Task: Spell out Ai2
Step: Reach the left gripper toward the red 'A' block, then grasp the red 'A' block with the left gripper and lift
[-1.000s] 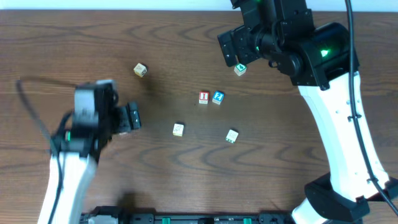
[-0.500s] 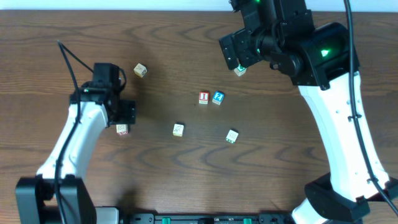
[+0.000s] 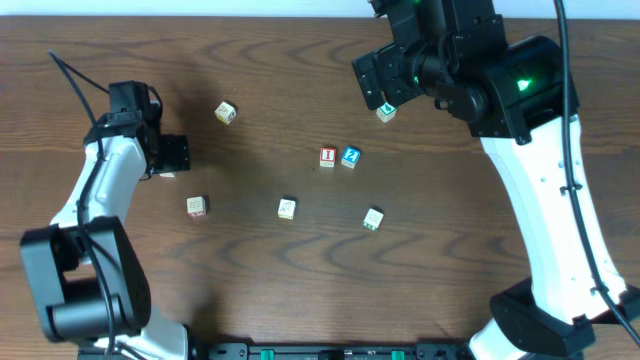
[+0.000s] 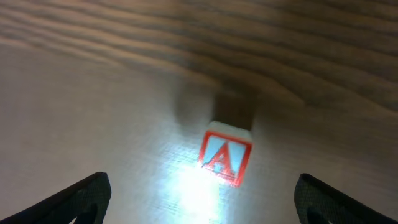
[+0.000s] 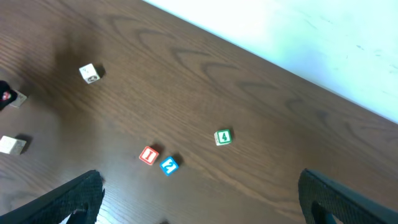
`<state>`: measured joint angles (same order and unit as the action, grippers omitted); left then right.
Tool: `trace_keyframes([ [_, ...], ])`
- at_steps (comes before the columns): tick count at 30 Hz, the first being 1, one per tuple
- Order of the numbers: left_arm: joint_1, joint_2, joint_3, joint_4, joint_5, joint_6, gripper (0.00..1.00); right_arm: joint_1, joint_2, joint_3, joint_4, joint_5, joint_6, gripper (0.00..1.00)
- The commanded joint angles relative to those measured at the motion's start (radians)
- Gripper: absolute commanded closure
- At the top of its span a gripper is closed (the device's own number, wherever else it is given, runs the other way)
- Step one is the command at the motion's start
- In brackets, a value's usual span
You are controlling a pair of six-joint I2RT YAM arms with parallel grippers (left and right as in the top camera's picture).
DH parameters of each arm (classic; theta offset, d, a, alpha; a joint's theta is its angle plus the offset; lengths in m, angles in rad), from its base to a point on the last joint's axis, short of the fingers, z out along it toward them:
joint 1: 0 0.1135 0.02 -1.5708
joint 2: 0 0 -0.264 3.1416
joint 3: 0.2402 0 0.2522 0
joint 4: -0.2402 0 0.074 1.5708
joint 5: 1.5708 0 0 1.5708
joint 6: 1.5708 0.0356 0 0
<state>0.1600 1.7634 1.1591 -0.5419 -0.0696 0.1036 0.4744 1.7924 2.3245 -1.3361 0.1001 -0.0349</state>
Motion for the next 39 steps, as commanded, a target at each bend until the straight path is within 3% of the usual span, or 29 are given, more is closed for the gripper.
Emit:
trace_keyframes([
  [1, 0.003, 0.051, 0.018, 0.022, 0.041, 0.040, 0.05, -0.009, -0.004, 0.011, 0.002, -0.004, -0.014, 0.01],
  [5, 0.005, 0.101, 0.018, 0.032, 0.042, 0.039, 0.00, -0.009, -0.004, 0.011, 0.002, -0.004, -0.003, 0.01],
  [13, 0.005, 0.135, 0.018, 0.048, 0.044, 0.040, 0.34, -0.009, -0.004, 0.011, 0.018, -0.029, 0.004, 0.01],
  [19, 0.005, 0.135, 0.018, 0.073, 0.045, 0.039, 0.48, -0.009, -0.004, 0.011, 0.018, -0.029, 0.005, 0.01],
  [26, 0.005, 0.148, 0.018, 0.080, 0.045, 0.040, 0.57, -0.009, -0.004, 0.011, 0.020, -0.029, 0.005, 0.01],
  [31, 0.005, 0.148, 0.018, 0.082, 0.045, 0.039, 0.75, -0.009, -0.004, 0.011, 0.020, -0.029, 0.005, 0.01],
  [35, 0.005, 0.148, 0.018, 0.079, 0.045, 0.034, 0.77, -0.009, -0.004, 0.011, 0.020, -0.029, 0.004, 0.01],
  [39, -0.002, 0.145, 0.043, 0.041, 0.050, 0.002, 0.89, -0.011, -0.004, 0.011, 0.021, -0.022, 0.004, 0.01],
])
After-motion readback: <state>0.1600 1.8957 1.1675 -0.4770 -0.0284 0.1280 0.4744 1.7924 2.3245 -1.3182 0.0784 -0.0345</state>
